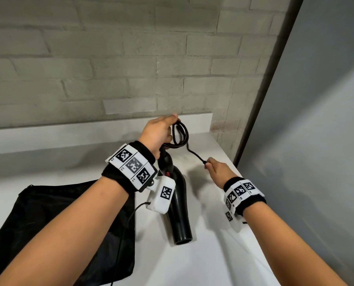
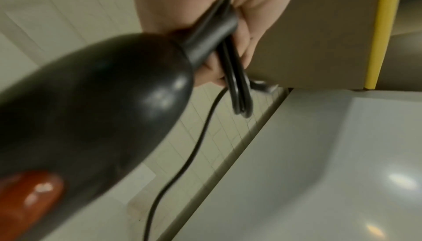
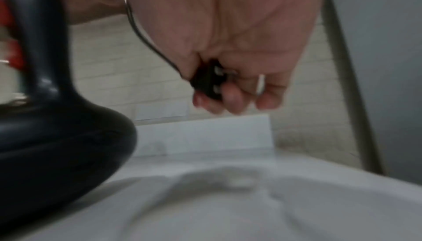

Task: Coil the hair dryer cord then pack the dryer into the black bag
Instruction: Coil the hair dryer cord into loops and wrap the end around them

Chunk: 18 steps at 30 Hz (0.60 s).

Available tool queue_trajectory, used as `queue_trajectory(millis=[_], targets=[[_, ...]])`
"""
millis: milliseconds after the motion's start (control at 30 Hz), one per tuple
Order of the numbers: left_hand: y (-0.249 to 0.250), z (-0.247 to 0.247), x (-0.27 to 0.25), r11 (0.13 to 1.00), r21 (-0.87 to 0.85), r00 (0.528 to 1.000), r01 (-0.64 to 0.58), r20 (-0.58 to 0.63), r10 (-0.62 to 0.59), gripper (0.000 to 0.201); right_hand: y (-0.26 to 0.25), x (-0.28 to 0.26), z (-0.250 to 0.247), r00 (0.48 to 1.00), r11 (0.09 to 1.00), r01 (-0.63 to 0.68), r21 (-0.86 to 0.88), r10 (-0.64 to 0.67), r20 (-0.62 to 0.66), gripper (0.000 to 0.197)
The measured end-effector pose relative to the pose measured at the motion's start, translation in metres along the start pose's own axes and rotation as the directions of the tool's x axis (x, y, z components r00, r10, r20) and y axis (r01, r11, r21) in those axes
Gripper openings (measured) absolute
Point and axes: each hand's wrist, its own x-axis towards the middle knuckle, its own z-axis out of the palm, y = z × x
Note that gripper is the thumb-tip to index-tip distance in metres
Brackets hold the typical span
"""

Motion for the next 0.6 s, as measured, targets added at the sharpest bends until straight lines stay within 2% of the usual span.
queue_trajectory(millis=[100, 200, 233, 300, 367, 400, 500, 600], targets=[[-0.001, 0.000, -0.002, 1.000, 0.026, 1.000, -0.013, 0.000, 0.013, 0.021, 0.022, 0.004, 0.002, 0.962, 0.963, -0.209, -0.170, 0.234, 0.139, 0.033], [-0.002, 0.000, -0.001, 1.000, -0.002, 1.000, -0.030, 0.008, 0.030, 0.020, 0.014, 0.006, 0.001, 0.949, 0.936, -0.241, -0.256, 0.283, 0.141, 0.027], [-0.002, 0.002, -0.001, 0.999, -0.005, 0.999, -0.034, 0.010, 0.034, 0.020, 0.005, 0.006, -0.001, 0.956, 0.949, -0.224, -0.221, 0.258, 0.137, 0.027], [-0.003, 0.006, -0.001, 0.999, -0.010, 0.999, -0.045, 0.019, 0.046, 0.020, -0.017, 0.003, -0.005, 0.981, 0.990, -0.143, -0.004, 0.142, 0.131, 0.036], [-0.003, 0.010, -0.002, 0.998, -0.018, 0.998, -0.056, 0.036, 0.057, 0.019, -0.047, -0.004, -0.013, 0.998, 0.962, 0.021, 0.272, -0.038, 0.058, 0.043], [-0.003, 0.011, -0.002, 0.998, -0.027, 0.997, -0.060, 0.047, 0.061, 0.018, -0.060, -0.006, -0.017, 0.993, 0.927, 0.114, 0.358, -0.122, 0.000, 0.046], [-0.002, 0.013, -0.003, 0.996, -0.064, 0.994, -0.065, 0.087, 0.070, 0.016, -0.089, -0.007, -0.027, 0.947, 0.842, 0.322, 0.433, -0.295, -0.129, 0.050], [-0.001, 0.013, -0.004, 0.996, -0.045, 0.994, -0.071, 0.080, 0.075, 0.018, -0.095, -0.001, -0.028, 0.913, 0.776, 0.408, 0.481, -0.330, -0.242, 0.030]])
